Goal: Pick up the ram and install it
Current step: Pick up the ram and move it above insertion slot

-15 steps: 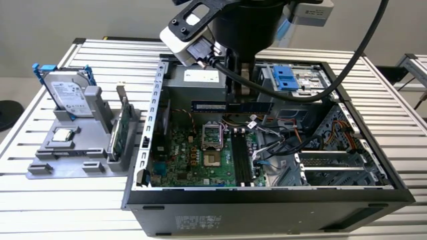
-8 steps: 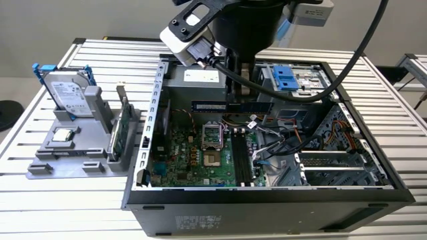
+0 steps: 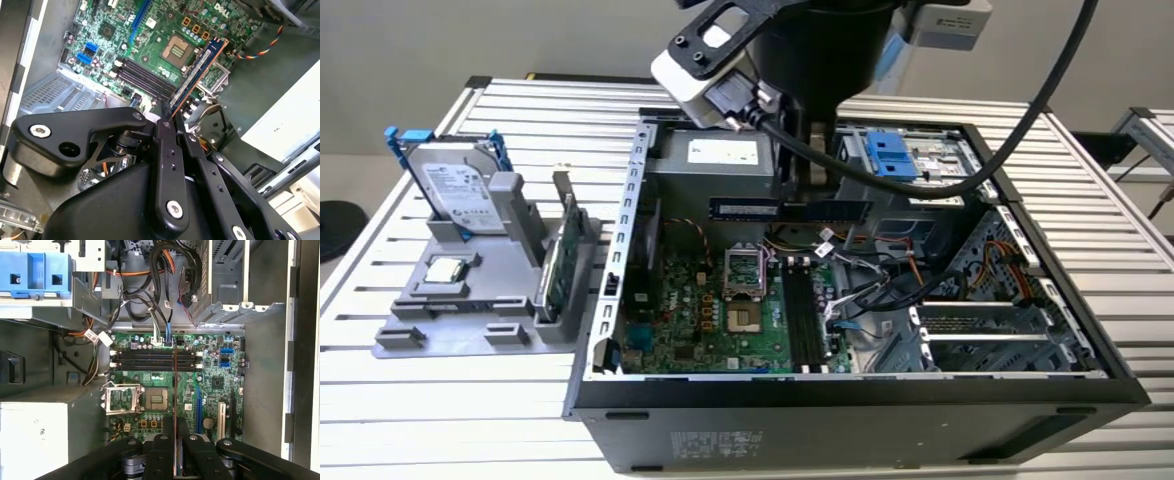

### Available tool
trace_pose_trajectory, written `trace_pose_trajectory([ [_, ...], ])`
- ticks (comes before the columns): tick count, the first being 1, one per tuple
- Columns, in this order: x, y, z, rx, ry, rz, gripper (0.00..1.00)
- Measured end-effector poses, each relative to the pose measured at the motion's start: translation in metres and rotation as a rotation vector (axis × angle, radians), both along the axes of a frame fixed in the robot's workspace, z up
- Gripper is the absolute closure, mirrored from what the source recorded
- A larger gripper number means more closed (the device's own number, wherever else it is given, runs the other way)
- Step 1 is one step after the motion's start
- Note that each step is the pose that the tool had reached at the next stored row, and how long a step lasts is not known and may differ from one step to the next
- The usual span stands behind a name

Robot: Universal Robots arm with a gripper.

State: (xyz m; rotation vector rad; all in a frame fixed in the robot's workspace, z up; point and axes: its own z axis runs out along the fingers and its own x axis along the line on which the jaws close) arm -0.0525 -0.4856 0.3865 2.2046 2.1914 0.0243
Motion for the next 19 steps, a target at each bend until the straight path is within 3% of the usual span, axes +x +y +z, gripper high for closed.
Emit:
trace_pose_trajectory([
  [19, 0.0236, 0.0185, -0.0011, 0.0, 0.0, 0.0, 1.0],
])
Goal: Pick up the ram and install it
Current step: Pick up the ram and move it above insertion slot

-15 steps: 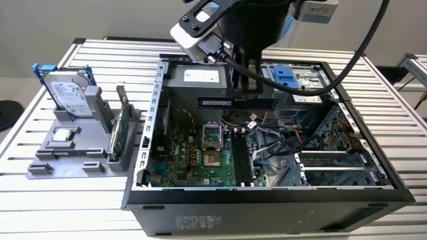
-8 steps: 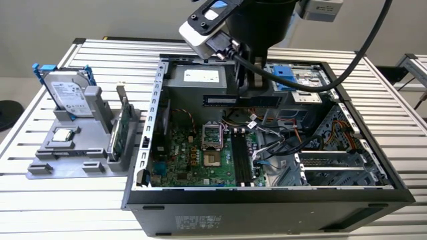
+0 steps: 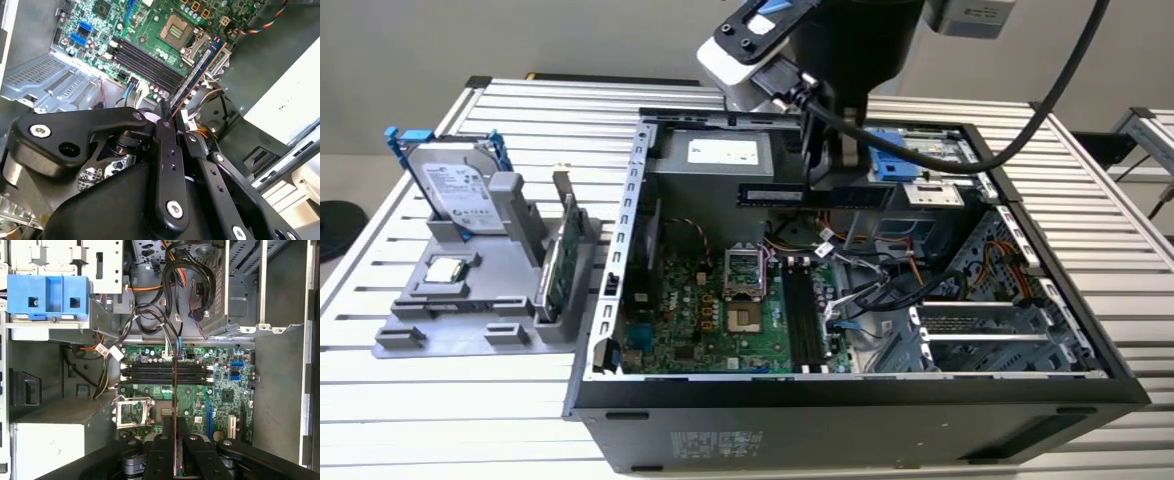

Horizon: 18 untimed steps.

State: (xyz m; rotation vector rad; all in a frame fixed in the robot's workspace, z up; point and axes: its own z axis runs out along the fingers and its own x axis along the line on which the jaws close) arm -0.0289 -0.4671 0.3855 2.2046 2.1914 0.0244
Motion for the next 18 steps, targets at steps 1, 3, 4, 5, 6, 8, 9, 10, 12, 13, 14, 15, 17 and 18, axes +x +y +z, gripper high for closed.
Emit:
trace_pose_trajectory([
  [1, 0.0012, 0.0012, -0.0001, 0.0, 0.0, 0.0, 1.0],
  [3, 0.0034, 0.0036, -0.0002, 0.0, 0.0, 0.0, 1.0],
  [4, 0.0044, 0.0049, -0.0002, -0.0001, 0.0001, 0.0, 1.0],
  [5, 0.0054, 0.0061, -0.0003, 0.0, 0.0, 0.0, 1.0],
  [6, 0.0063, 0.0075, -0.0004, 0.0, 0.0, 0.0, 1.0],
  [8, 0.008, 0.0102, -0.0006, 0.0001, 0.0, 0.0, 1.0],
  [9, 0.0088, 0.0115, -0.0007, 0.0001, 0.0, 0.0, 1.0],
  [10, 0.0095, 0.0127, -0.0009, 0.0001, 0.0, 0.0, 1.0],
  [12, 0.0109, 0.0148, -0.001, 0.0, 0.0, 0.0, 1.0],
  [13, 0.0116, 0.0159, -0.001, 0.0001, 0.0, 0.0, 1.0],
  [14, 0.0122, 0.017, -0.001, -0.0001, 0.0, 0.0, 1.0],
  [15, 0.0129, 0.0183, -0.0011, 0.0, 0.0, 0.0, 1.0],
  [17, 0.0141, 0.0207, -0.0012, 0.0, 0.0, 0.0, 1.0],
  [18, 0.0145, 0.0215, -0.0013, 0.0001, 0.0, 0.0, 1.0],
])
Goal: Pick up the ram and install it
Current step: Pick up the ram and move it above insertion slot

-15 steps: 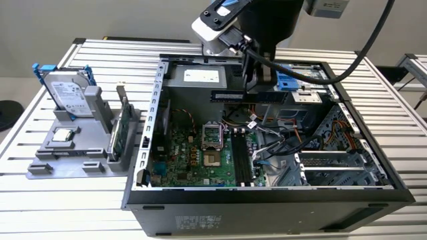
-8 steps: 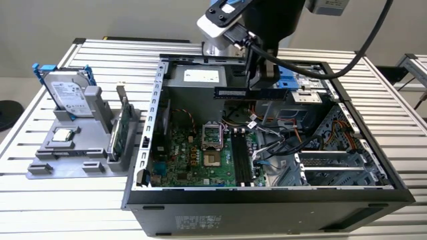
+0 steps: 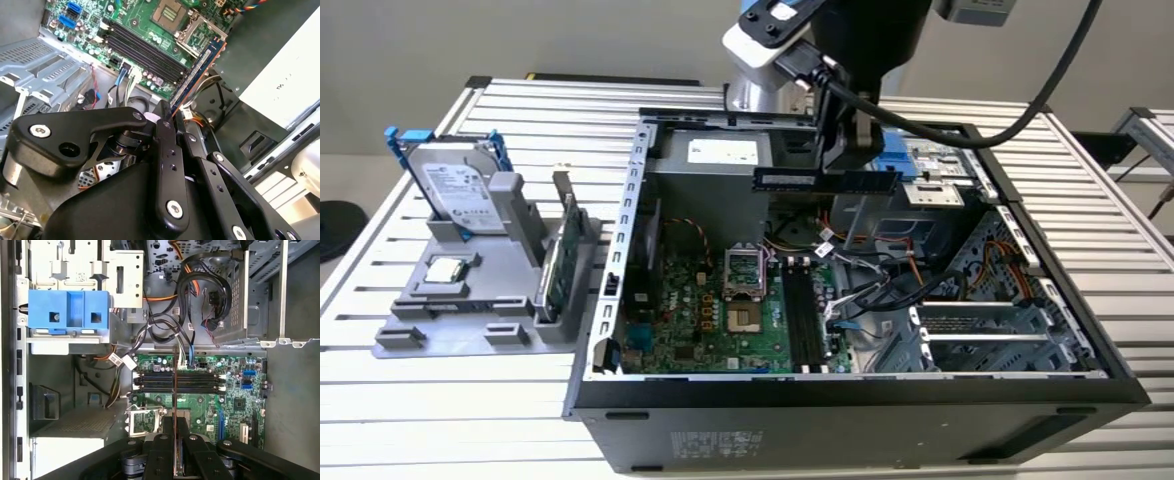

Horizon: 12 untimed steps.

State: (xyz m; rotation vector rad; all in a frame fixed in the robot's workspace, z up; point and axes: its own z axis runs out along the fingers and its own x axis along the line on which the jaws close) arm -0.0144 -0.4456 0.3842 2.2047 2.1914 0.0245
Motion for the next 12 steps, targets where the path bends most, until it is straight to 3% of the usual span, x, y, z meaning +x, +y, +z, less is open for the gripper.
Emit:
trace_pose_trajectory([
  [8, 0.0002, 0.0003, -0.0001, 0.0001, 0.0, 0.0, 1.0],
  [12, 0.0003, 0.0009, -0.0033, -0.0002, 0.0, 0.0, 1.0],
])
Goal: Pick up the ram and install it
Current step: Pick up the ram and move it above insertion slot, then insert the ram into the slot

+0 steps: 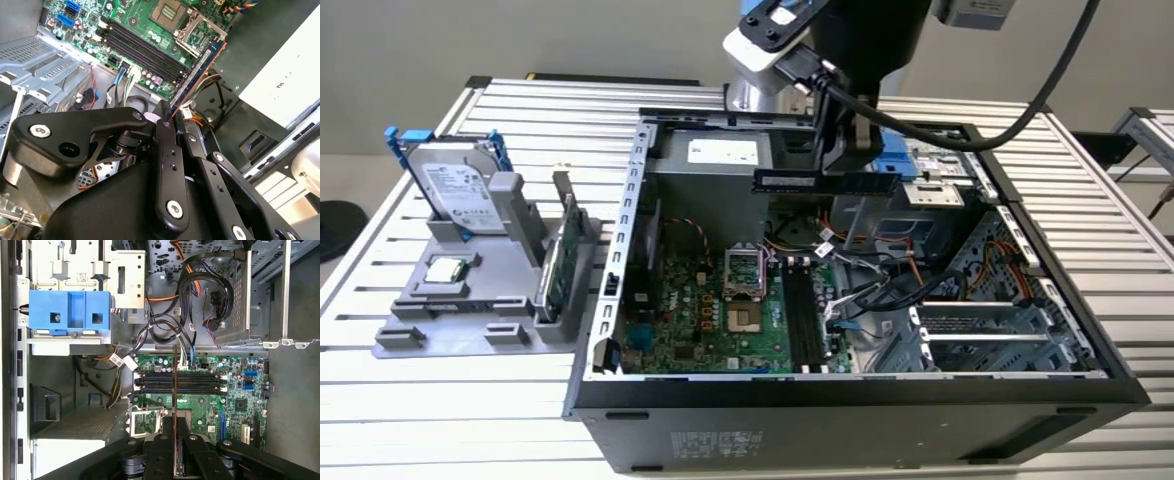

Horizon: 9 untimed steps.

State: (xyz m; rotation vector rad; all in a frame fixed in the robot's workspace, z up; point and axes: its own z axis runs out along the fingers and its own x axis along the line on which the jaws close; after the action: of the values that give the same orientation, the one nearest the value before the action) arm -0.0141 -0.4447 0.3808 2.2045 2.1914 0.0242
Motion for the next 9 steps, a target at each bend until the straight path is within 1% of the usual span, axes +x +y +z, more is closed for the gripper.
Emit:
trace_pose_trajectory([
  [9, 0.0, 0.0039, -0.0084, -0.0002, 0.0, 0.0, 1.0],
])
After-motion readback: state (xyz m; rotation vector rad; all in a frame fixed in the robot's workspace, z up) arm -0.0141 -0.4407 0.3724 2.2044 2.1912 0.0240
